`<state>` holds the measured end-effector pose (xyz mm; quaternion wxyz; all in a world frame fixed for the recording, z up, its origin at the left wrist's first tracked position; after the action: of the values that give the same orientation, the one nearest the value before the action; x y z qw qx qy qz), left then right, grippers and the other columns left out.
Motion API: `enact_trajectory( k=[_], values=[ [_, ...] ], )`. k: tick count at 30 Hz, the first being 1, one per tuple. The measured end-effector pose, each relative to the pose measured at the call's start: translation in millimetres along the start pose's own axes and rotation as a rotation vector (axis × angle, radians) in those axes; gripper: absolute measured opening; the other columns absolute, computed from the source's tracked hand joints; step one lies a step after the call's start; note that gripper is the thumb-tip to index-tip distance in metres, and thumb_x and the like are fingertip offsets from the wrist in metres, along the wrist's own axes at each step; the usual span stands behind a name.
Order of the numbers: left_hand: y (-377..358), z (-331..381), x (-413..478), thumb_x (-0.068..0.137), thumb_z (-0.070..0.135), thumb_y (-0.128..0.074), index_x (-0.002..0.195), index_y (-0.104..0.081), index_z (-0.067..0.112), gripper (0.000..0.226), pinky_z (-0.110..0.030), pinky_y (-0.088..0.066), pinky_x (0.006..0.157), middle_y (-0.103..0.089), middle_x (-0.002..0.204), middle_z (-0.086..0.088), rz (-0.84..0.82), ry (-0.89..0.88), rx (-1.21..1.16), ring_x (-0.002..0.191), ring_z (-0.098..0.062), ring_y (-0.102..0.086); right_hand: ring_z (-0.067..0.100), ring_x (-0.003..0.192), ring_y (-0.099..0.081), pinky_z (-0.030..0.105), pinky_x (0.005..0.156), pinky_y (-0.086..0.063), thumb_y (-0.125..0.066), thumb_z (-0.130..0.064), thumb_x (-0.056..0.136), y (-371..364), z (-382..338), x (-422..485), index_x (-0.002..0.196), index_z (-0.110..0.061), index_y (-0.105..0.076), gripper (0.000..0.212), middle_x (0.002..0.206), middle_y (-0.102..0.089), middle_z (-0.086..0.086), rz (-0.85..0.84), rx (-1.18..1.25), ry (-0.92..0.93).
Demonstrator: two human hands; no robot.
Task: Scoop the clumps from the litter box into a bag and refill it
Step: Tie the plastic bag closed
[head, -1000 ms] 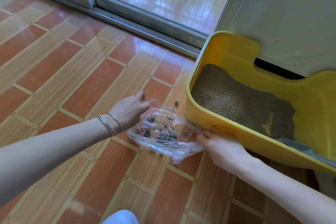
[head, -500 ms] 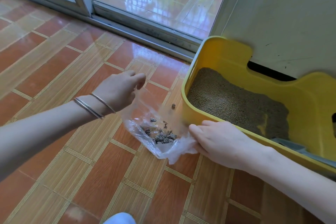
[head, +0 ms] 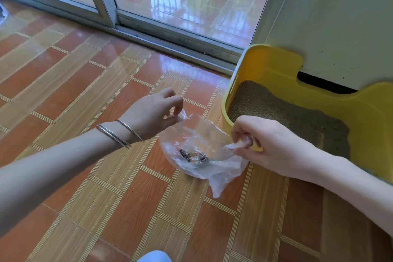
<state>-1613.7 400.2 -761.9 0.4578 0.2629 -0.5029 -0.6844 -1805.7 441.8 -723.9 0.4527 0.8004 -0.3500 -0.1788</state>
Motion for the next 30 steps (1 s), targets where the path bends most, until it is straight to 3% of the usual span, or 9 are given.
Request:
enact_trajectory(
  k=[3,4,6,10,14,18,23,26,30],
  values=[
    [7.2,-3.6,3.6,0.084,0.026,-0.067,0.084,-0.056,0.015,0.016,-0.023,-0.045,0.063,-0.051,0.086,0.006,0.053,0.045,-0.182,0.072,0.003,-0.054,-0.001,0.074,-0.032,0.024,0.056,-0.047,-0.07,-0.019,0.078,0.6,-3.0,2.9,0.097,-0.024,-0.061,0.022,0.076,-0.037,-0.021,0.007,-0.213,0.071],
    [7.9,-5.6,4.3,0.084,0.033,-0.066,0.083,-0.056,0.017,0.018,-0.024,-0.047,0.068,-0.054,0.086,0.008,0.054,0.074,-0.268,0.075,0.004,-0.055,0.003,0.076,-0.034,0.031,0.054,-0.049,-0.066,-0.027,0.081,2.2,-3.5,3.6,0.094,-0.024,-0.063,0.013,0.076,-0.039,-0.018,0.017,-0.242,0.086],
    [8.5,-7.2,4.5,0.079,0.05,-0.06,0.081,-0.055,0.024,0.026,-0.018,-0.047,0.071,-0.059,0.085,0.012,0.053,0.12,-0.418,0.08,0.003,-0.057,0.009,0.076,-0.041,0.033,0.056,-0.049,-0.053,-0.043,0.085,8.1,-3.1,4.5,0.085,-0.024,-0.064,0.022,0.075,-0.045,-0.011,0.048,-0.208,0.072],
    [12.4,-3.9,3.8,0.075,0.053,-0.056,0.087,-0.062,0.032,0.025,-0.013,-0.046,0.073,-0.066,0.087,0.01,0.059,0.14,-0.662,0.084,0.002,-0.06,0.015,0.087,-0.052,0.028,0.074,-0.044,-0.049,-0.046,0.086,21.7,0.3,6.2,0.088,-0.021,-0.062,0.028,0.088,-0.056,-0.007,0.105,0.138,0.003],
    [15.5,4.2,2.3,0.079,0.038,-0.056,0.104,-0.07,0.024,0.032,-0.018,-0.047,0.084,-0.069,0.103,0.013,0.009,0.092,-0.978,0.099,-0.006,-0.061,0.023,0.093,-0.06,0.042,0.081,-0.048,-0.054,-0.036,0.087,20.4,7.8,3.9,0.095,-0.008,-0.061,0.03,0.096,-0.065,0.005,0.122,0.625,-0.141],
    [13.9,10.8,-1.0,0.077,0.047,-0.066,0.099,-0.072,0.026,0.031,-0.018,-0.045,0.084,-0.07,0.102,0.004,-0.016,0.074,-1.115,0.103,-0.01,-0.062,0.018,0.099,-0.063,0.035,0.083,-0.05,-0.049,-0.022,0.088,10.8,3.9,0.4,0.099,0.002,-0.059,0.028,0.103,-0.068,0.005,0.114,0.795,-0.149],
    [-1.9,5.4,-4.7,0.073,0.047,-0.068,0.092,-0.074,0.025,0.03,-0.024,-0.049,0.08,-0.071,0.092,-0.001,-0.039,0.155,-1.233,0.094,-0.013,-0.065,0.018,0.09,-0.064,0.03,0.08,-0.048,-0.046,-0.021,0.089,-3.7,7.3,4.3,0.092,0.008,-0.05,0.03,0.093,-0.071,0.009,0.142,0.887,-0.202],
    [-4.0,2.7,-7.2,0.07,0.057,-0.07,0.092,-0.073,0.022,0.041,-0.026,-0.05,0.081,-0.071,0.092,-0.003,-0.031,0.137,-1.289,0.093,-0.016,-0.065,0.015,0.083,-0.064,0.025,0.075,-0.05,-0.048,-0.019,0.093,1.3,7.9,6.3,0.09,0.006,-0.05,0.025,0.086,-0.069,0.012,0.221,0.939,-0.196],
    [-21.4,-16.5,-7.5,0.08,0.034,-0.056,0.084,-0.074,0.021,0.023,-0.024,-0.052,0.073,-0.072,0.086,-0.003,-0.012,0.308,-1.286,0.085,-0.014,-0.067,0.012,0.08,-0.063,0.022,0.075,-0.049,-0.047,-0.021,0.088,-0.3,16.0,8.2,0.091,0.004,-0.05,0.026,0.082,-0.068,0.007,0.261,0.944,-0.241]
  ],
)
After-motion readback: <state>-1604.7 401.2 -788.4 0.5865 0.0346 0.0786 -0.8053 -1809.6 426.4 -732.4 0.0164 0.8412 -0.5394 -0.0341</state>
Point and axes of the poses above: each hand's wrist, its own x-axis towards the middle knuckle, its own y-axis out of the back of the hand, z = x × y, the point moved 7 cm from there along x, towards the middle knuckle
